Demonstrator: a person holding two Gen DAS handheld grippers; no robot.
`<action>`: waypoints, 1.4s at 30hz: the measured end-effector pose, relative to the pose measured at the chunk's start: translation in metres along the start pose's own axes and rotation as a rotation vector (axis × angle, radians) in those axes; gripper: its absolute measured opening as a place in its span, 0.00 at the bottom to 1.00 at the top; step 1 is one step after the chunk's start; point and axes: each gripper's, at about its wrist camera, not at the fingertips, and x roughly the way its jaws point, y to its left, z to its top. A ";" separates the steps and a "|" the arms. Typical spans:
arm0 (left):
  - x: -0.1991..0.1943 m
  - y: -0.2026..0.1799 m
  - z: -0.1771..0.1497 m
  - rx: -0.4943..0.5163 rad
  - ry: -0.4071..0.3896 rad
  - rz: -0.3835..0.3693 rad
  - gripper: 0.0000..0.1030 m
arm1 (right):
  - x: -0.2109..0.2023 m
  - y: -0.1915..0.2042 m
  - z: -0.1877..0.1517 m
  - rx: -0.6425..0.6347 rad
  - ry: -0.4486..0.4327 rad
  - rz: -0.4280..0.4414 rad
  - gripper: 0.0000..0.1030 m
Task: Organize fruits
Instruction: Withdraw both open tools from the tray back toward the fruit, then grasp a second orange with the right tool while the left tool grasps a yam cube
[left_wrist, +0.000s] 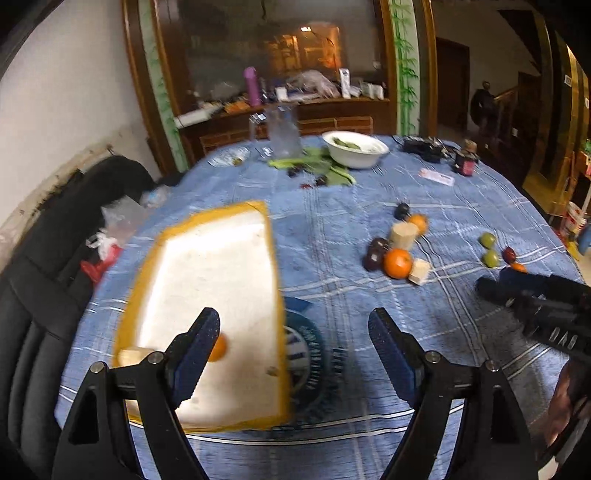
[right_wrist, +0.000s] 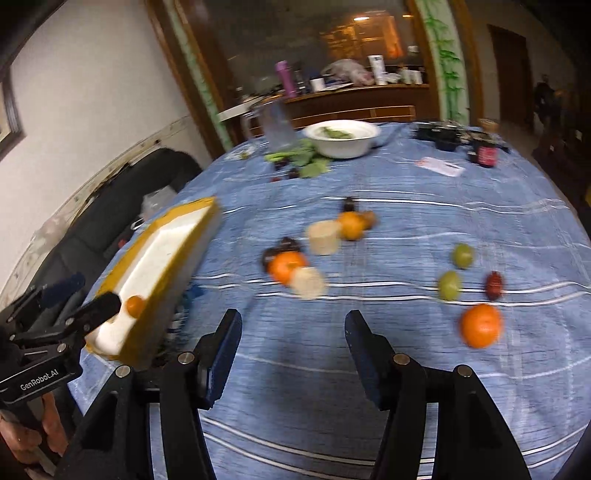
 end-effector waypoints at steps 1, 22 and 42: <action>0.005 -0.002 0.000 -0.005 0.015 -0.010 0.80 | -0.004 -0.011 0.000 0.011 -0.005 -0.018 0.60; 0.095 -0.097 0.024 0.091 0.093 -0.276 0.79 | 0.006 -0.118 -0.003 0.153 0.077 -0.182 0.61; 0.127 -0.133 0.030 0.216 0.075 -0.189 0.72 | 0.025 -0.107 -0.004 0.096 0.085 -0.208 0.54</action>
